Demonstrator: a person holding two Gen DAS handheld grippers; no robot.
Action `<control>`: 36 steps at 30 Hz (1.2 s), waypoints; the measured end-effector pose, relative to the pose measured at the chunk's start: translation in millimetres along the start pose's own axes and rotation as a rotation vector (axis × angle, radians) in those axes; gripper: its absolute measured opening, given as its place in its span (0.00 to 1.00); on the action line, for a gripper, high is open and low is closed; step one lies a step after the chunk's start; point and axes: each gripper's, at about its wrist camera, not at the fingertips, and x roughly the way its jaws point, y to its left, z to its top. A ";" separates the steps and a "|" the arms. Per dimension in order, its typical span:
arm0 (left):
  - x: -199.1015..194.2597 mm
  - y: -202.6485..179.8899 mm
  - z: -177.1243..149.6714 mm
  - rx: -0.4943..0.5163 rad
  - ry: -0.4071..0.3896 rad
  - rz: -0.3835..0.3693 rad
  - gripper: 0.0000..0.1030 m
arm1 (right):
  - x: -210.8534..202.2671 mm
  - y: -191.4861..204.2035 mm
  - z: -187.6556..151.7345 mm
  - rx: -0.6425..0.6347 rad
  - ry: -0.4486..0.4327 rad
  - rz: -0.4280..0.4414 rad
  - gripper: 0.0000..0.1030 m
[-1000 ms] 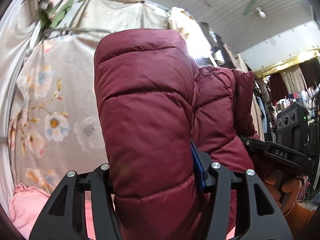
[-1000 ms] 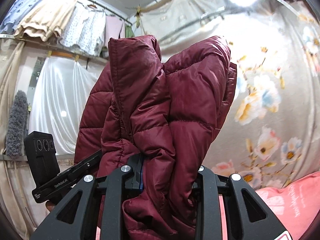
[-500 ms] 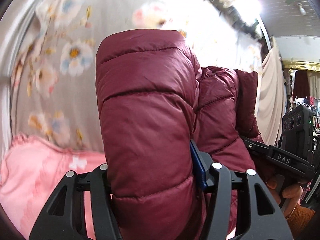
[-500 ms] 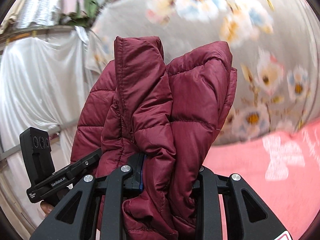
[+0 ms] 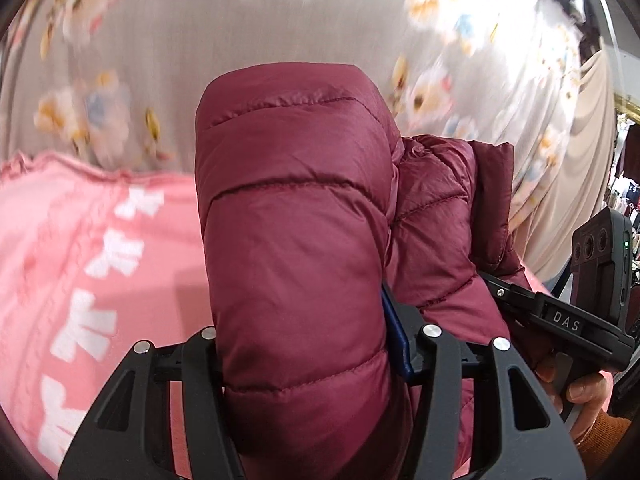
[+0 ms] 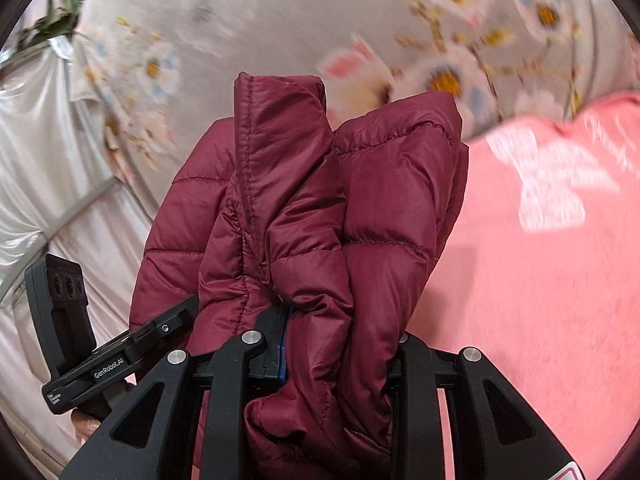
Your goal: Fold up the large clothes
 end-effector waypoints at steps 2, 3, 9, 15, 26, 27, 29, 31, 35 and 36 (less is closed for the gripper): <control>12.4 3.3 -9.6 -0.009 0.032 0.006 0.50 | 11.7 -10.4 -7.8 0.019 0.028 -0.009 0.25; 19.8 5.8 -16.0 -0.028 0.062 0.003 0.50 | 19.3 -17.0 -13.9 0.029 0.048 -0.015 0.25; 52.5 21.1 -46.1 -0.071 0.163 0.018 0.50 | 49.5 -43.1 -37.4 0.070 0.119 -0.047 0.25; 72.2 39.0 -60.3 -0.106 0.180 0.039 0.55 | 57.7 -58.5 -46.1 0.101 0.127 -0.047 0.35; 56.3 18.0 -58.9 -0.059 0.172 0.288 0.76 | 4.7 -65.7 -44.8 0.169 0.112 -0.108 0.49; 49.5 13.1 -57.1 -0.049 0.163 0.319 0.78 | -3.6 -64.9 -42.7 0.169 0.101 -0.126 0.49; 36.1 4.3 -53.6 -0.037 0.142 0.364 0.83 | -20.3 -59.8 -36.6 0.155 0.070 -0.157 0.49; 21.6 -7.1 -44.9 -0.022 0.116 0.398 0.84 | -35.0 -45.7 -26.2 0.102 0.039 -0.181 0.49; 6.0 -27.4 -24.9 0.001 0.092 0.463 0.84 | -45.9 3.9 -6.9 -0.100 -0.010 -0.250 0.24; 3.7 -31.6 -18.8 -0.006 0.091 0.461 0.84 | -44.7 15.7 -4.2 -0.148 -0.021 -0.267 0.17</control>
